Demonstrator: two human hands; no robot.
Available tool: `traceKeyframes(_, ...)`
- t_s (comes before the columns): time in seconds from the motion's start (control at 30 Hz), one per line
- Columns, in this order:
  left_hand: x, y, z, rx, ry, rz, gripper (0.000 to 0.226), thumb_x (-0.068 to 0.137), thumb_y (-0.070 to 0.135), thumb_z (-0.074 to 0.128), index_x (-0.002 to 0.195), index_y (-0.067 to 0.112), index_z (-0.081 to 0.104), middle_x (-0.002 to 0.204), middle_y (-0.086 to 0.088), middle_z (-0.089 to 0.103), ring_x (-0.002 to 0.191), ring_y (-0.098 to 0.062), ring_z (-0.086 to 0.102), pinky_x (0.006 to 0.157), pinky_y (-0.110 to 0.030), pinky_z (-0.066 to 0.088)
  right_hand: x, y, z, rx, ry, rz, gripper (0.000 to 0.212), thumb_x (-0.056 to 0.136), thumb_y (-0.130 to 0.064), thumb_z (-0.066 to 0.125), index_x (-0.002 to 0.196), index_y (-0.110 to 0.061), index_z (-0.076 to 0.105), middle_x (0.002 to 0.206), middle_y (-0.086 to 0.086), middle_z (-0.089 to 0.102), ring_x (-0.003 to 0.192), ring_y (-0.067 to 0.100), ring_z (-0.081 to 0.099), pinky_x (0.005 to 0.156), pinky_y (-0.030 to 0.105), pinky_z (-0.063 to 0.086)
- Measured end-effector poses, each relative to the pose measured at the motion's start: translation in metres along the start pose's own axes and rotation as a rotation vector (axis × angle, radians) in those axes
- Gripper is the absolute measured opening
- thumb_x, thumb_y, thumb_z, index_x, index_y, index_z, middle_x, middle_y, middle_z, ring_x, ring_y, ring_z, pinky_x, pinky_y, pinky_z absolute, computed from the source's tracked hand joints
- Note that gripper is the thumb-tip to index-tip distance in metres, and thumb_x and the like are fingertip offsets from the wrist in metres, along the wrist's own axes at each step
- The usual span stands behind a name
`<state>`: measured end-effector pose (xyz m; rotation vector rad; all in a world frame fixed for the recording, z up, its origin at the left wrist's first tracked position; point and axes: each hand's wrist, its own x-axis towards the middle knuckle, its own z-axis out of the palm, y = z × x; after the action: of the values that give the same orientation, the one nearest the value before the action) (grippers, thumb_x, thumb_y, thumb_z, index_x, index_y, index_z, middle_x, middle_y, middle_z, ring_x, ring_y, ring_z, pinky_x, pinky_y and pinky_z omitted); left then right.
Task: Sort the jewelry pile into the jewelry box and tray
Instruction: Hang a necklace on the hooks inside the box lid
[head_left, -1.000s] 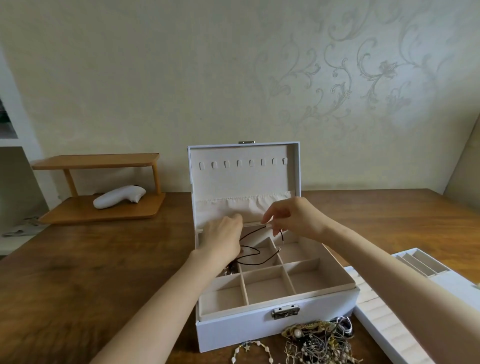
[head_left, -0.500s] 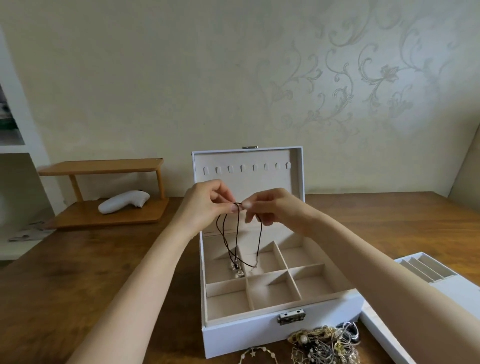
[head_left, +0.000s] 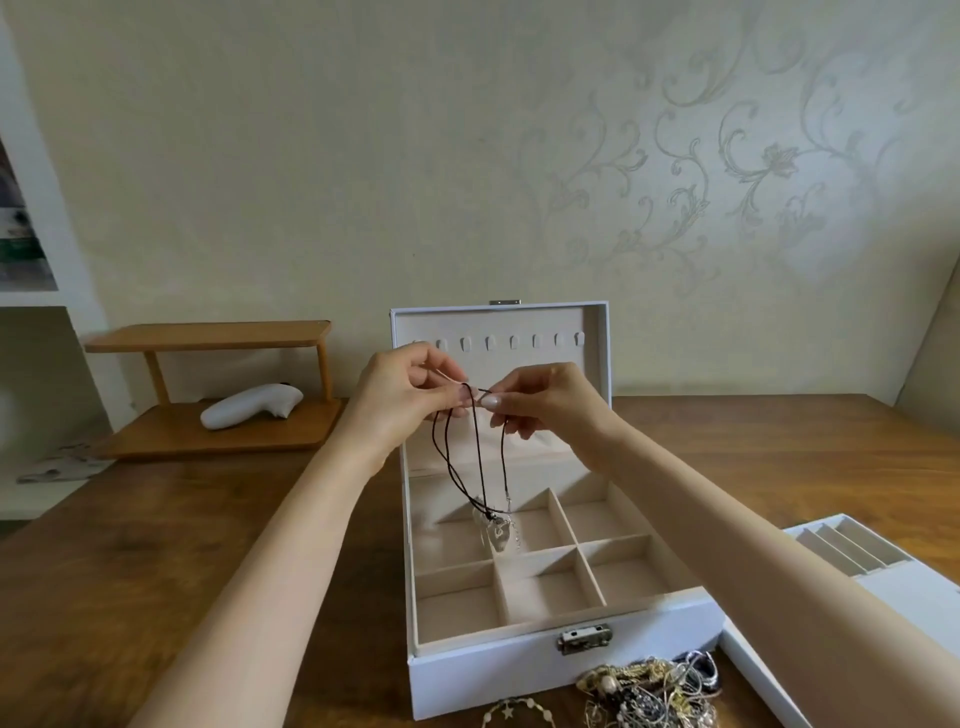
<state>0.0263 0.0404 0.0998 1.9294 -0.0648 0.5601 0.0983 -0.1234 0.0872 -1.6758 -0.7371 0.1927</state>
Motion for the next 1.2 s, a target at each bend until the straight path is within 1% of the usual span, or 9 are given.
traceKeyframes(0.23, 0.012, 0.007, -0.001, -0.247, -0.067, -0.085, 0.012, 0.082, -0.003, 0.065, 0.087, 0.007, 0.061, 0.08, -0.011, 0.068, 0.06, -0.01, 0.065, 0.056, -0.018, 0.053, 0.005, -0.005, -0.004, 0.095, 0.052, -0.029, 0.005, 0.084, -0.009, 0.068, 0.08, -0.006, 0.068, 0.058, 0.007, 0.061, 0.044, 0.009, 0.046, 0.046, 0.018, 0.035)
traceKeyframes(0.4, 0.035, 0.015, 0.002, 0.293, 0.064, 0.076, 0.012, 0.076, 0.012, 0.075, 0.078, 0.014, 0.064, 0.067, -0.001, 0.068, 0.06, -0.002, 0.063, 0.058, -0.013, 0.051, 0.017, -0.012, 0.005, 0.173, 0.042, 0.004, 0.024, 0.082, -0.009, 0.071, 0.103, -0.003, 0.063, 0.08, 0.01, 0.068, 0.056, 0.014, 0.057, 0.052, 0.021, 0.045)
traceKeyframes(0.47, 0.042, 0.016, -0.002, 0.404, 0.089, 0.127, 0.015, 0.073, 0.014, 0.078, 0.073, 0.016, 0.063, 0.062, 0.003, 0.067, 0.054, 0.001, 0.06, 0.056, -0.015, 0.051, 0.025, -0.012, 0.01, 0.209, 0.088, -0.011, 0.022, 0.08, -0.004, 0.072, 0.099, 0.001, 0.062, 0.075, 0.011, 0.069, 0.056, 0.014, 0.061, 0.054, 0.021, 0.05)
traceKeyframes(0.6, 0.05, 0.009, -0.015, 0.54, 0.069, 0.153, 0.015, 0.074, 0.018, 0.078, 0.069, 0.02, 0.064, 0.068, 0.005, 0.066, 0.07, -0.014, 0.063, 0.071, -0.037, 0.055, 0.04, -0.012, 0.015, 0.171, 0.116, -0.025, 0.005, 0.081, 0.001, 0.07, 0.084, -0.002, 0.067, 0.063, 0.006, 0.067, 0.053, 0.009, 0.06, 0.056, 0.019, 0.053)
traceKeyframes(0.7, 0.048, 0.002, -0.021, 0.701, 0.131, 0.223, 0.008, 0.08, 0.023, 0.073, 0.074, 0.021, 0.067, 0.073, 0.007, 0.062, 0.077, -0.016, 0.058, 0.073, -0.033, 0.05, 0.048, -0.015, 0.021, 0.105, 0.142, -0.034, 0.008, 0.081, 0.004, 0.069, 0.089, 0.003, 0.069, 0.065, 0.011, 0.064, 0.05, 0.008, 0.059, 0.056, 0.02, 0.055)
traceKeyframes(0.83, 0.05, -0.012, -0.024, 0.893, 0.383, 0.402, 0.012, 0.076, 0.021, 0.076, 0.068, 0.017, 0.068, 0.067, 0.003, 0.065, 0.074, -0.02, 0.05, 0.07, -0.032, 0.034, 0.057, -0.017, 0.033, 0.122, 0.215, 0.015, 0.007, 0.078, 0.001, 0.073, 0.083, 0.004, 0.069, 0.064, 0.013, 0.064, 0.046, 0.012, 0.058, 0.051, 0.021, 0.054)
traceKeyframes(1.0, 0.053, -0.03, -0.018, 0.894, 0.601, 0.403, 0.015, 0.068, 0.013, 0.079, 0.064, 0.013, 0.064, 0.086, -0.007, 0.057, 0.084, -0.029, 0.049, 0.068, -0.036, 0.036, 0.064, -0.018, 0.044, 0.268, 0.35, 0.034, 0.012, 0.079, 0.002, 0.07, 0.069, -0.001, 0.065, 0.061, 0.013, 0.062, 0.043, 0.016, 0.058, 0.045, 0.022, 0.051)
traceKeyframes(1.1, 0.056, -0.035, -0.013, 0.782, 0.593, 0.318, 0.022, 0.07, 0.017, 0.08, 0.063, 0.013, 0.059, 0.107, -0.009, 0.059, 0.098, -0.03, 0.052, 0.079, -0.04, 0.043, 0.066, -0.016, 0.054, 0.24, 0.449, 0.044, 0.017, 0.08, 0.001, 0.067, 0.065, -0.007, 0.064, 0.058, 0.009, 0.06, 0.043, 0.018, 0.056, 0.043, 0.022, 0.05)
traceKeyframes(1.2, 0.061, -0.034, -0.008, 0.703, 0.56, 0.294, 0.029, 0.076, 0.012, 0.075, 0.063, 0.015, 0.049, 0.109, -0.01, 0.065, 0.1, -0.031, 0.06, 0.08, -0.042, 0.048, 0.069, -0.015, 0.06, 0.188, 0.5, 0.043, 0.008, 0.081, -0.001, 0.066, 0.073, -0.004, 0.067, 0.057, 0.007, 0.06, 0.04, 0.015, 0.054, 0.041, 0.023, 0.05)
